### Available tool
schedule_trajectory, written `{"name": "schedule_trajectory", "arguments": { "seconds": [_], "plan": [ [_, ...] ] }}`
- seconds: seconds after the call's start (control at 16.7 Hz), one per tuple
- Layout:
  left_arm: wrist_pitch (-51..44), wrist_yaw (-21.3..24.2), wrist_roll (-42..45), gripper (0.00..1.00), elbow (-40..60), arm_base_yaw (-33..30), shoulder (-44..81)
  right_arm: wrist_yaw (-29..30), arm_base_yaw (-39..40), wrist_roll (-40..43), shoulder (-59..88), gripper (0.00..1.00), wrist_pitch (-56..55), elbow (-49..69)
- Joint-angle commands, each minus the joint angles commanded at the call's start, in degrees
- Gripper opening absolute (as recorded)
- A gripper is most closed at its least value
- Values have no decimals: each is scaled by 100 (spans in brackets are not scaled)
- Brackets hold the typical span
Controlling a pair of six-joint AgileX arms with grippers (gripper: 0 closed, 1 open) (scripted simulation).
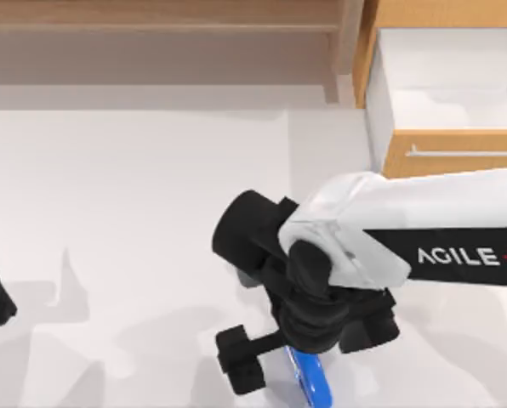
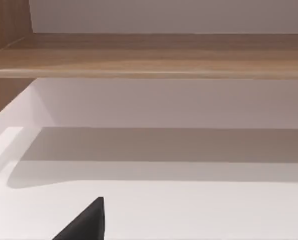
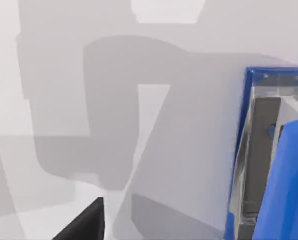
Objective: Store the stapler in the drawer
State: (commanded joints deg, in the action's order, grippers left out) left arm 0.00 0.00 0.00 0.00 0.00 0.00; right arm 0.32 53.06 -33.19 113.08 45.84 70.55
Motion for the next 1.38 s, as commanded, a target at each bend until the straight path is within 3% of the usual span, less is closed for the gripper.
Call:
{"name": "schedule_trajectory", "arguments": {
  "seconds": [0.3,1.08,1.38],
  "plan": [
    [0,0,0,100,0,0,0,1,6,-7,144,100,-196,-148],
    [0,0,0,100,0,0,0,1,6,-7,144,2,-196,-148],
    [0,0,0,100,0,0,0,1,6,-7,144,0,-196,-148]
  ]
}}
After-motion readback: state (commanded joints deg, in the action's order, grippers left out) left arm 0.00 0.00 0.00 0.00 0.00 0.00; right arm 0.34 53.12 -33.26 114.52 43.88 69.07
